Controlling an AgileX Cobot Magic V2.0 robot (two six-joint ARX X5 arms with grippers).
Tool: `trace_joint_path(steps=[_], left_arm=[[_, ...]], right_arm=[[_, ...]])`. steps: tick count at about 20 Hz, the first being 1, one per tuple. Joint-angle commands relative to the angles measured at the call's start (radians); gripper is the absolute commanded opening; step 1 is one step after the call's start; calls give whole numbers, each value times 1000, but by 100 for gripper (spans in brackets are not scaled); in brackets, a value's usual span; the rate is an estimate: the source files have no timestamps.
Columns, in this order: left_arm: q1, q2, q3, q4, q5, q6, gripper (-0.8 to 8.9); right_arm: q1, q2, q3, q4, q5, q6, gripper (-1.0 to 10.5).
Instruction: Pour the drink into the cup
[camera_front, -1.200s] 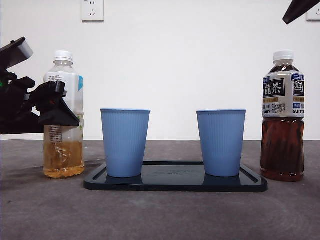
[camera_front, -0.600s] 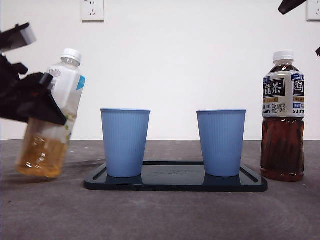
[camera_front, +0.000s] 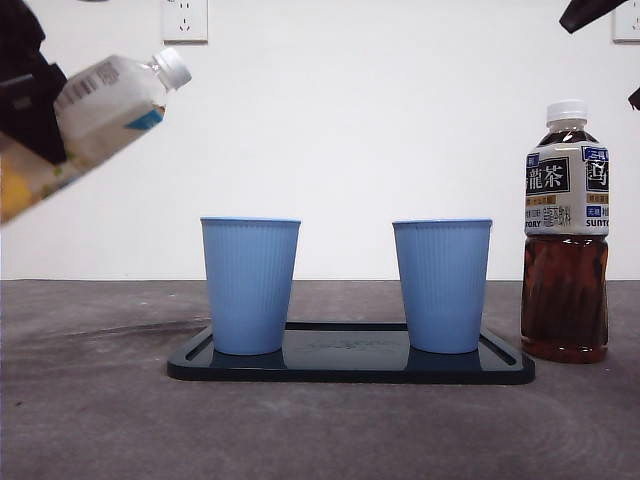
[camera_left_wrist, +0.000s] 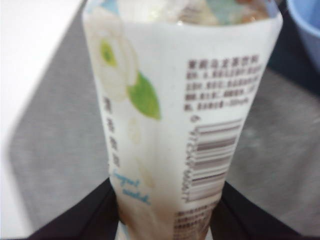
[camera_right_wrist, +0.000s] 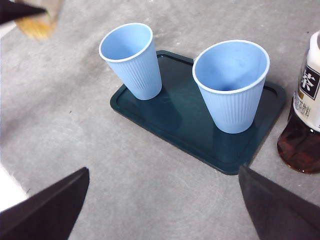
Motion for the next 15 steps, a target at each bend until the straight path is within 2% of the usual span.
trace_joint_path(steps=[1,5,7,12,15], left_arm=[[-37,-2,65,28,-117,137,152],[-105,0,80,15,-257,331,152],[-132,6,80,10,-309,412,152],[-175,27,80,14,-358,501,152],[-186,60,80,16,-404,527,151]], right_arm=[[5,3,16,6,-11,-22,476],[6,3,16,6,-31,-34,476],[6,3,16,0,-75,-45,476],[6,3,16,-18,-226,-50,476],[10,3,16,-20,-264,-53,476]])
